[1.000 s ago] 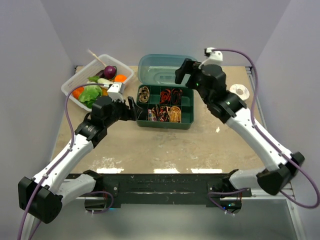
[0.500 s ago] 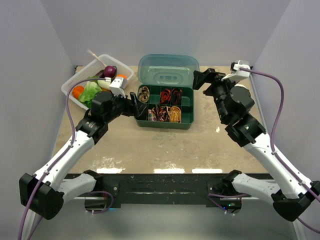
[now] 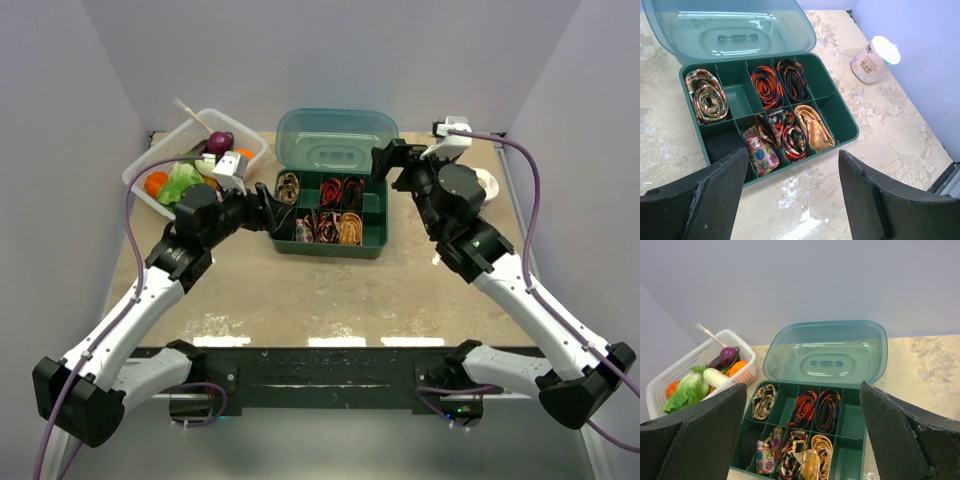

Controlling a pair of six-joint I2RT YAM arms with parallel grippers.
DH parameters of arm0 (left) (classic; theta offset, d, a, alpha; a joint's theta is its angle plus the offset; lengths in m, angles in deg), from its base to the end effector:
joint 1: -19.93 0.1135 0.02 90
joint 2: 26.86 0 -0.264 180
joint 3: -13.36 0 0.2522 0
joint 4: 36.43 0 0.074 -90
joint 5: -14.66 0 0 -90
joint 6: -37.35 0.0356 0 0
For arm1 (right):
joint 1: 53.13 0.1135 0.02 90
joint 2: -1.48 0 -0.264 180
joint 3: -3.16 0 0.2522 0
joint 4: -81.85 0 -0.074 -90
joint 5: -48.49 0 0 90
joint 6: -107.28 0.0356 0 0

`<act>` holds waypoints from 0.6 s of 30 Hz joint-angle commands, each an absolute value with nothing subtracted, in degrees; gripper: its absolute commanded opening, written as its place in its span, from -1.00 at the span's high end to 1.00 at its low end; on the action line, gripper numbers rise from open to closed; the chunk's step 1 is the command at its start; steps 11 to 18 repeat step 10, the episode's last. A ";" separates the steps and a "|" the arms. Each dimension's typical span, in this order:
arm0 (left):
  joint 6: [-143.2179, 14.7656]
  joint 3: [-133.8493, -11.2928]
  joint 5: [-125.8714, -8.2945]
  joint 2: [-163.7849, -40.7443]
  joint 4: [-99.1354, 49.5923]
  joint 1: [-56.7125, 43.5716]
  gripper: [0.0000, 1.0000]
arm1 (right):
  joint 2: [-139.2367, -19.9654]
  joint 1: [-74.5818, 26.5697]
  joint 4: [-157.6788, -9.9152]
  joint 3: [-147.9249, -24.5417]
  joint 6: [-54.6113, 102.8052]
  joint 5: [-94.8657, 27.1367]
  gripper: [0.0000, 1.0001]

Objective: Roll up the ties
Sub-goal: Reset both arms

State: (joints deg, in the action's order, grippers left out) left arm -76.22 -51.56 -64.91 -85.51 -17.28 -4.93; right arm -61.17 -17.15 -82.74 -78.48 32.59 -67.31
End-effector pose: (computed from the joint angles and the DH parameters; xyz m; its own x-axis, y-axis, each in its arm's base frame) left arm 0.2147 -0.1066 0.3422 -0.4147 -0.2413 -0.8774 0.4449 0.7874 -0.4268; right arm 0.2058 0.1302 0.4367 0.0019 0.2951 -0.9555 -0.1845 0.9392 0.2897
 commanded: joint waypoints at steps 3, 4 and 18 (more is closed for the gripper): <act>-76.73 -51.82 -69.62 -80.31 -21.79 -4.77 -0.55 | -61.45 -17.01 -86.50 -80.56 30.21 -64.80 -0.97; -76.90 -51.47 -70.68 -79.77 -21.79 -4.86 -0.55 | -61.54 -17.10 -86.94 -80.39 29.42 -64.88 -0.97; -79.54 -50.50 -79.73 -79.68 -25.21 -4.77 -0.50 | -63.72 -17.01 -92.99 -75.47 28.00 -73.04 -0.97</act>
